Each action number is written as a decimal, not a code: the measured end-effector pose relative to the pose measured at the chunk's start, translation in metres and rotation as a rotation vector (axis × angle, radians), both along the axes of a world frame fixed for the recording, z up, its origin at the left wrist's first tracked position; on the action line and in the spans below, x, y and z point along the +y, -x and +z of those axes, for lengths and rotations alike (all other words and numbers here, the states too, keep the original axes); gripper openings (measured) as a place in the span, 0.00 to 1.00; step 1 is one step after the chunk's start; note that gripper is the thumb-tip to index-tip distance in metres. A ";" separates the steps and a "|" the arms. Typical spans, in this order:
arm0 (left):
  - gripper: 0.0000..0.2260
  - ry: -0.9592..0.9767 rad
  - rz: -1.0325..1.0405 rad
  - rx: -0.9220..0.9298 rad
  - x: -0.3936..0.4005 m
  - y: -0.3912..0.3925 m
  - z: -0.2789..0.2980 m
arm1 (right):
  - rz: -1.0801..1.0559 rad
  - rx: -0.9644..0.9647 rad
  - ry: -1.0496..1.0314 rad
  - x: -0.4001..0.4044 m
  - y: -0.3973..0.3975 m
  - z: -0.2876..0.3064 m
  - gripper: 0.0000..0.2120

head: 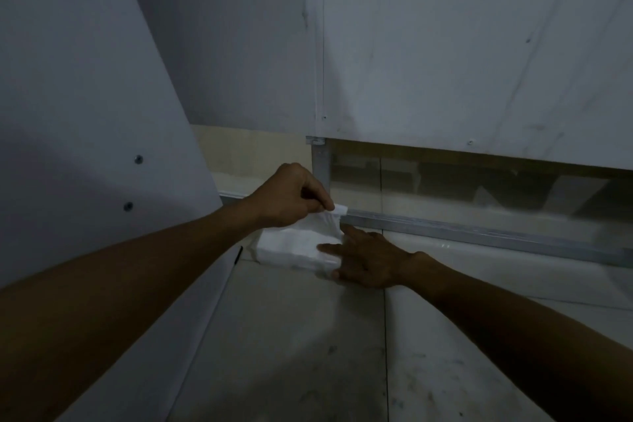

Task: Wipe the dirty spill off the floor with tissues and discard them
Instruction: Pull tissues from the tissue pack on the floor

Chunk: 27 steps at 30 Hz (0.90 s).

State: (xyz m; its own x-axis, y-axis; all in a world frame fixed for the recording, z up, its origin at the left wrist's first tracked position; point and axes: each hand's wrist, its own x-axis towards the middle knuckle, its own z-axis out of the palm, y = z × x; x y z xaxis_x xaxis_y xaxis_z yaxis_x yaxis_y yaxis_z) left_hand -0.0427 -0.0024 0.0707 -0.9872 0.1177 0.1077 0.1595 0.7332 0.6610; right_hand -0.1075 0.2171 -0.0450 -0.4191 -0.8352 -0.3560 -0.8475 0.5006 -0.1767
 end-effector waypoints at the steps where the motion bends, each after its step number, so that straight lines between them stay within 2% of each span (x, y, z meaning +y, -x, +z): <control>1: 0.07 0.003 -0.007 -0.010 0.000 -0.002 0.001 | 0.002 0.008 -0.006 0.000 0.001 0.000 0.33; 7: 0.08 -0.024 -0.007 -0.015 0.000 -0.008 0.011 | 0.024 0.029 -0.030 0.000 0.000 -0.001 0.35; 12: 0.08 -0.118 0.073 0.013 0.001 -0.009 0.028 | -0.010 -0.001 -0.086 -0.002 -0.005 0.003 0.37; 16: 0.08 -0.163 0.147 0.063 0.003 -0.014 0.041 | 0.053 -0.022 -0.077 0.005 -0.007 0.019 0.37; 20: 0.08 -0.151 0.182 0.100 0.005 -0.023 0.053 | 0.055 0.027 0.057 0.023 -0.014 0.041 0.39; 23: 0.09 -0.186 0.198 0.108 0.009 -0.029 0.062 | -0.031 -0.009 0.263 0.037 -0.017 0.057 0.28; 25: 0.09 -0.212 0.203 0.110 0.013 -0.033 0.070 | -0.204 -0.146 0.375 0.045 -0.020 0.069 0.26; 27: 0.09 -0.246 0.205 0.123 0.017 -0.037 0.079 | -0.384 -0.350 0.491 0.050 -0.024 0.085 0.33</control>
